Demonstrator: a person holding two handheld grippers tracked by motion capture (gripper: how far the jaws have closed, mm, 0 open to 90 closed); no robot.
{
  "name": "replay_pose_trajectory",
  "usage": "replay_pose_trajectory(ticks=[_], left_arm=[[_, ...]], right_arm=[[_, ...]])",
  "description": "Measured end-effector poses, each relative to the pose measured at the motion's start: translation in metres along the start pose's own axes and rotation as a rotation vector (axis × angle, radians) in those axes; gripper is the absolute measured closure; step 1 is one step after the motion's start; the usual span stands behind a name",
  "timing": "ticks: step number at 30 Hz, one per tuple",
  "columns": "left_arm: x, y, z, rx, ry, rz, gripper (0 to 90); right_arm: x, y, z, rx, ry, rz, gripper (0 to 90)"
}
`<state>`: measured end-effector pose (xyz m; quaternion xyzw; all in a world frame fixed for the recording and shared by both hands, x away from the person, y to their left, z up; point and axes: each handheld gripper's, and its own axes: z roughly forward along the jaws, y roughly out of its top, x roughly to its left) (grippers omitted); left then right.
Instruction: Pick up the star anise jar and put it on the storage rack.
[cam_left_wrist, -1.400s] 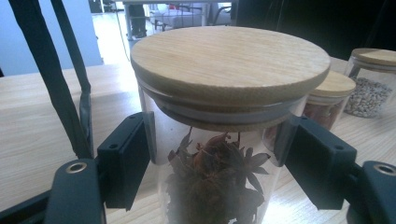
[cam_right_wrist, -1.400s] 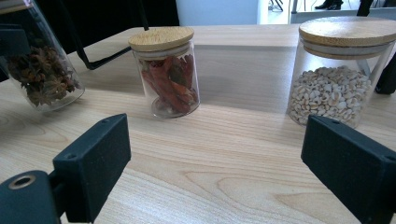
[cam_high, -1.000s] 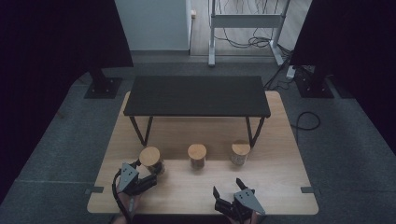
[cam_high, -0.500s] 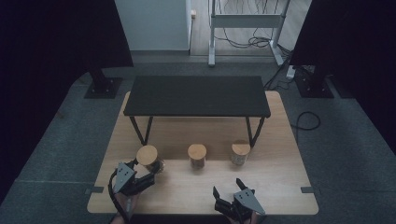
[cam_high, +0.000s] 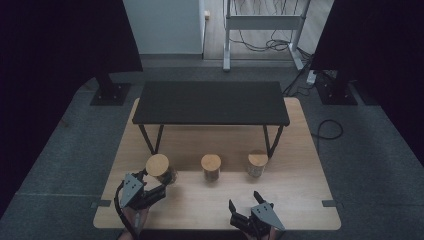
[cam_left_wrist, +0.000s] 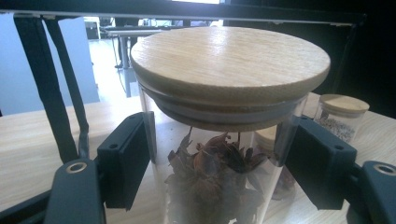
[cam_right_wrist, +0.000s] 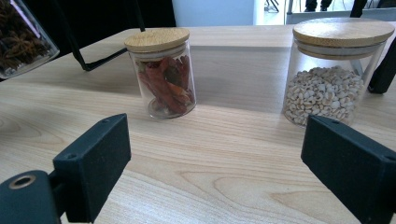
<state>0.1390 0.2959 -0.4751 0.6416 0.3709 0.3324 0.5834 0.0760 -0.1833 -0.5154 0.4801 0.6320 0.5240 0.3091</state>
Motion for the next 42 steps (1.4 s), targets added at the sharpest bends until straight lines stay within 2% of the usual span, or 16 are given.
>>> replay_pose_trajectory(ticks=[17, 30, 42], left_arm=[[0.004, 0.009, 0.002, -0.039, -0.015, -0.020, 26.6], [0.006, 0.009, 0.004, -0.034, -0.021, -0.024, 26.5], [0.007, 0.024, 0.006, -0.071, -0.023, -0.005, 26.6]], right_arm=[[0.000, 0.000, 0.000, -0.003, -0.007, 0.004, 7.6], [0.000, 0.000, 0.001, 0.000, -0.007, 0.003, 7.6], [0.000, 0.000, 0.000, -0.002, -0.011, 0.003, 7.6]])
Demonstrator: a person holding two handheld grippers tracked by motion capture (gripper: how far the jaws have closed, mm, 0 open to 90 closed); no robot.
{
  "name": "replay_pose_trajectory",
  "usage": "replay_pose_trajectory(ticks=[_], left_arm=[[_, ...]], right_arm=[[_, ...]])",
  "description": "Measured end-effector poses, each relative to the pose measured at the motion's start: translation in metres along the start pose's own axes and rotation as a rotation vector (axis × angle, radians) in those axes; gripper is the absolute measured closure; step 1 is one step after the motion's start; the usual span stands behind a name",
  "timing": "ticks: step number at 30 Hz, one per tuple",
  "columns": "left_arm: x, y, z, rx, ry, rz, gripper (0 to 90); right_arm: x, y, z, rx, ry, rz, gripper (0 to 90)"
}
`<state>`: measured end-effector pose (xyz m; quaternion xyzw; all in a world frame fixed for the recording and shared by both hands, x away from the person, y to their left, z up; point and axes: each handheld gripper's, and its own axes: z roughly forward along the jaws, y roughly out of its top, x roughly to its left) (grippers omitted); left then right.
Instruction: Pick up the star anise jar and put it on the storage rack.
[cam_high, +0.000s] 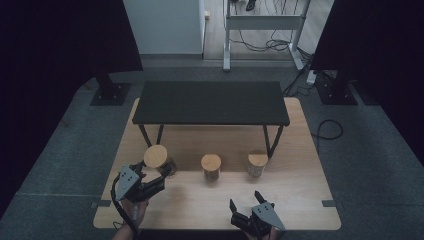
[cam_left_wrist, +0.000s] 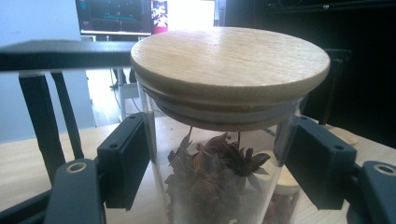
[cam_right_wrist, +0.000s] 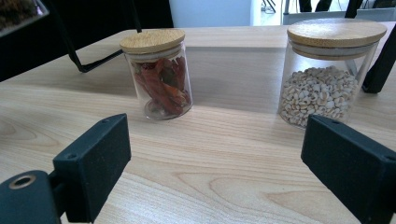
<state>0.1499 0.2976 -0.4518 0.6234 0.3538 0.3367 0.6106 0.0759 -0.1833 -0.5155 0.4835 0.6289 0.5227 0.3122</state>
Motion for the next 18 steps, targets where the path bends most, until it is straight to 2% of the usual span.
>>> replay_pose_trajectory(ticks=[18], left_arm=[[0.005, 0.031, 0.009, -0.069, 0.002, 0.029, 26.6]], right_arm=[[-0.002, 0.000, 0.001, 0.002, -0.002, 0.011, 7.6]])
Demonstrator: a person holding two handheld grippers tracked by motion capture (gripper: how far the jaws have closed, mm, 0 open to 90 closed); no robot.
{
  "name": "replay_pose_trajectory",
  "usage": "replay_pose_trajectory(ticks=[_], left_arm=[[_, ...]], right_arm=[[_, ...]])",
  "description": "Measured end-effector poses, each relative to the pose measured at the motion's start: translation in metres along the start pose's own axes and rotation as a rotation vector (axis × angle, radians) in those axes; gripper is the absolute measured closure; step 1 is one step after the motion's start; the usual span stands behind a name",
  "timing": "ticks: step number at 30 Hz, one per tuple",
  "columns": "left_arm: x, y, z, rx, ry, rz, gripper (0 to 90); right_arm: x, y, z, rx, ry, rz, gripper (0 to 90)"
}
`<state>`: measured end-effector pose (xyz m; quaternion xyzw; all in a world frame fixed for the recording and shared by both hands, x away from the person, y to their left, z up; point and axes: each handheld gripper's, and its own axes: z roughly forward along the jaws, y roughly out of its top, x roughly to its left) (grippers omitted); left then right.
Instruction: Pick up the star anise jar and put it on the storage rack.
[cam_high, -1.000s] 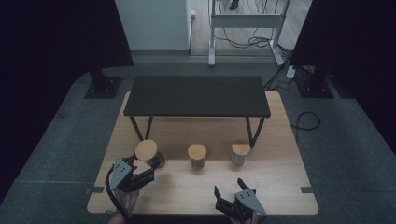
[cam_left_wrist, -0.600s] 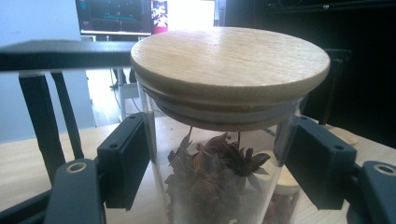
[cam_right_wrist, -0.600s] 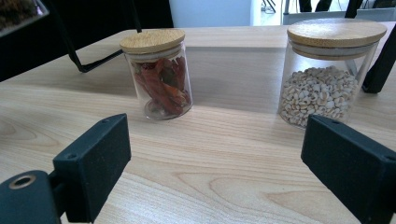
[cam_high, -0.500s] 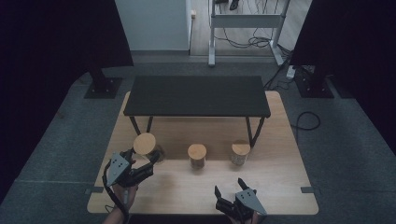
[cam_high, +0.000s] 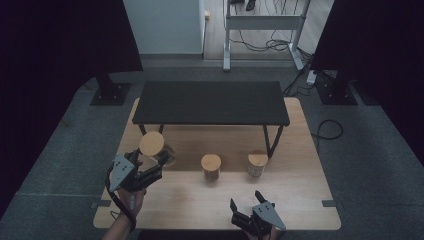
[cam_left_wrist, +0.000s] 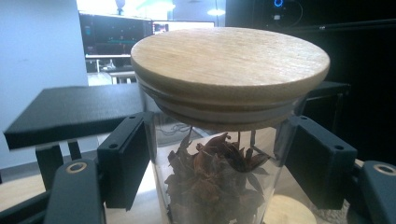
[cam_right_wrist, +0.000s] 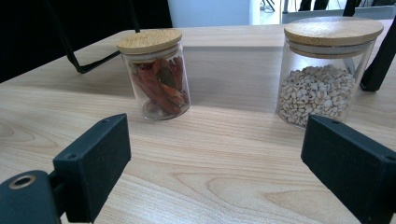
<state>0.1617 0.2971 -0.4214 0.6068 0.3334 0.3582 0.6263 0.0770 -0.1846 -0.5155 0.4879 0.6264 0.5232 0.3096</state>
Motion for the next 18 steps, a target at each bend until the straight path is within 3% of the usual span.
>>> replay_pose_trajectory(ticks=[18], left_arm=[[0.004, 0.014, 0.014, -0.018, -0.003, 0.014, 26.6]], right_arm=[[0.000, 0.000, 0.000, -0.002, -0.012, 0.007, 7.7]])
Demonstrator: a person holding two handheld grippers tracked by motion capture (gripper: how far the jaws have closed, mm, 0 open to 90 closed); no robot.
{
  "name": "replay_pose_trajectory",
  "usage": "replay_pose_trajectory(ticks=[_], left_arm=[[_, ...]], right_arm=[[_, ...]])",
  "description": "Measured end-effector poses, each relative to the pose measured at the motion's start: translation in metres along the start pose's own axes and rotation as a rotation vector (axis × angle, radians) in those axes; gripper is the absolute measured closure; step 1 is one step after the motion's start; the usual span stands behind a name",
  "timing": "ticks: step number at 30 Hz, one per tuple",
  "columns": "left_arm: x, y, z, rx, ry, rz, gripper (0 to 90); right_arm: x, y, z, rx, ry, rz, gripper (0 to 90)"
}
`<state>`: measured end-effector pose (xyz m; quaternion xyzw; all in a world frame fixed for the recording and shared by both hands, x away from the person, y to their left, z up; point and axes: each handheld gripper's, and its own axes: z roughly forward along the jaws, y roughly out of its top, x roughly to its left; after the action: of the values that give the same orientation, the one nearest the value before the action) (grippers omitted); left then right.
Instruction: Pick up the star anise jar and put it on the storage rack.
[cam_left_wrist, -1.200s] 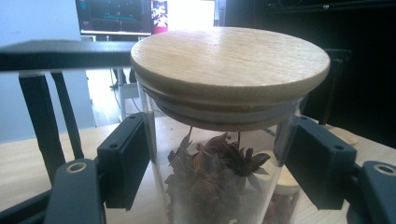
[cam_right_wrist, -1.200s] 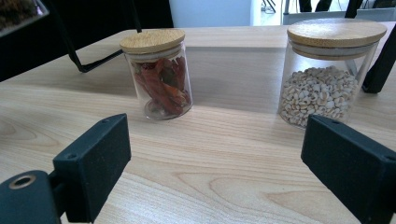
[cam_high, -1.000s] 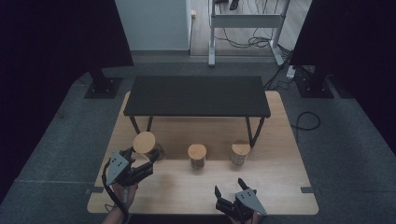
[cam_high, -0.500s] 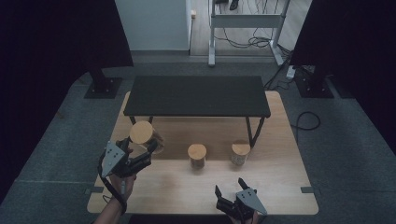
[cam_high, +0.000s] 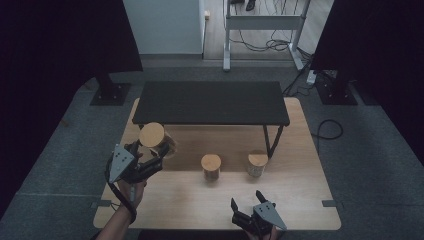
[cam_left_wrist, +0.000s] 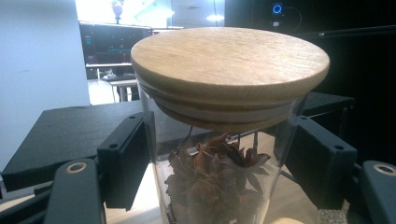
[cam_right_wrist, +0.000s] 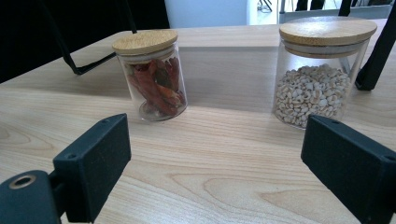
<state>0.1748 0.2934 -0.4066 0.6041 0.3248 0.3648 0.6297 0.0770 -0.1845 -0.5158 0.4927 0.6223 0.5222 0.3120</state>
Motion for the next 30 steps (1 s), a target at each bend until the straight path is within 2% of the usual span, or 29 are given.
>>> replay_pose_trajectory(ticks=[30], left_arm=[[0.011, 0.022, 0.026, -0.042, 0.012, 0.024, 26.6]], right_arm=[[0.000, 0.000, -0.001, -0.002, 0.001, 0.003, 7.7]])
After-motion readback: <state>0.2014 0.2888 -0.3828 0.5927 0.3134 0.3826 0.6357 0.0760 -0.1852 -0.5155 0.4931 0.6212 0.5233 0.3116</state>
